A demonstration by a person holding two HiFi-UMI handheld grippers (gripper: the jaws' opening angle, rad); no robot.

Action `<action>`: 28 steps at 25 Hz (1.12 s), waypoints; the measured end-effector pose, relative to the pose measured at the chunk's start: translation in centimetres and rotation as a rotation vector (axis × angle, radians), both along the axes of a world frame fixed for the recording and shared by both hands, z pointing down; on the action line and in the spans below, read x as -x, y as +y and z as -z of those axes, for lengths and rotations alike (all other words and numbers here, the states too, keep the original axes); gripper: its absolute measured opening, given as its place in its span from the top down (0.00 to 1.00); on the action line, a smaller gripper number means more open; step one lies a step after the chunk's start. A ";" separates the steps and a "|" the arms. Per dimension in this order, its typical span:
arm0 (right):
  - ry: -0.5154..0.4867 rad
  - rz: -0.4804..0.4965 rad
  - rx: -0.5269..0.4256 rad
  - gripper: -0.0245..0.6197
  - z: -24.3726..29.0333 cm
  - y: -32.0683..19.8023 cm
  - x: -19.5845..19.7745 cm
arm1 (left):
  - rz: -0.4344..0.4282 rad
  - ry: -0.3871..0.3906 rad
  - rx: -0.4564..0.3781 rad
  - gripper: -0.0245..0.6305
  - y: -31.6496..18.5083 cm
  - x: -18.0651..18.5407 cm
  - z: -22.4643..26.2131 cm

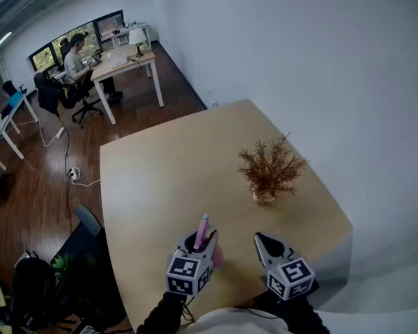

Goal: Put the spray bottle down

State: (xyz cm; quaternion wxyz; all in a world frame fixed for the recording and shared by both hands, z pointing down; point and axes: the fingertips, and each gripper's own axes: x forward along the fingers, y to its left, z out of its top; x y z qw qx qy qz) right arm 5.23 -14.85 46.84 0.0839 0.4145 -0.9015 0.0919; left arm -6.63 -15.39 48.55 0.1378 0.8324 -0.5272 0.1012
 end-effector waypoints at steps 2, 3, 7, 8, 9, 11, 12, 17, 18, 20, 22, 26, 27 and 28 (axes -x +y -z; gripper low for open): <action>0.001 -0.001 0.000 1.00 0.0 -0.1 -0.1 | 0.000 -0.001 0.002 0.76 -0.2 -0.1 0.0; 0.002 -0.002 0.000 1.00 0.0 -0.2 -0.1 | -0.001 -0.002 0.002 0.76 -0.2 -0.1 -0.1; 0.005 -0.001 0.001 1.00 0.0 -0.2 -0.1 | -0.003 -0.006 -0.003 0.76 -0.6 -0.2 -0.1; 0.006 -0.001 0.002 1.00 0.0 -0.2 -0.1 | -0.001 -0.009 -0.006 0.76 -0.8 -0.2 -0.1; 0.007 0.000 0.003 1.00 0.0 -0.1 -0.1 | 0.002 -0.013 -0.009 0.76 -1.0 -0.1 -0.2; 0.010 -0.001 0.004 1.00 0.0 -0.1 -0.1 | 0.014 -0.025 -0.023 0.76 -1.9 0.1 -0.3; 0.011 -0.001 0.004 1.00 0.0 -0.1 -0.2 | 0.020 -0.032 -0.034 0.76 -2.6 0.1 -0.5; 0.024 -0.011 0.008 1.00 -0.2 -0.1 -0.7 | 0.037 -0.080 -0.087 0.76 -6.6 0.1 -0.9; 0.028 -0.015 0.008 1.00 -0.2 -0.1 -0.9 | 0.039 -0.088 -0.100 0.76 -7.3 0.1 -0.7; 0.035 -0.025 0.010 1.00 -0.2 -0.1 -1.4 | 0.049 -0.098 -0.131 0.76 -8.8 0.2 -0.3; 0.042 -0.034 0.012 1.00 -0.3 -0.1 -1.8 | 0.060 -0.101 -0.153 0.76 -10.3 0.3 -0.1; 0.056 -0.050 0.015 1.00 -0.4 0.0 -2.6 | 0.057 -0.116 -0.197 0.76 -12.9 0.0 0.2; 0.059 -0.052 0.016 1.00 -0.3 0.0 -2.8 | 0.057 -0.125 -0.206 0.76 -13.4 -0.1 0.3; 0.061 -0.055 0.017 1.00 -0.3 0.0 -2.9 | 0.058 -0.133 -0.214 0.76 -13.9 -0.2 0.4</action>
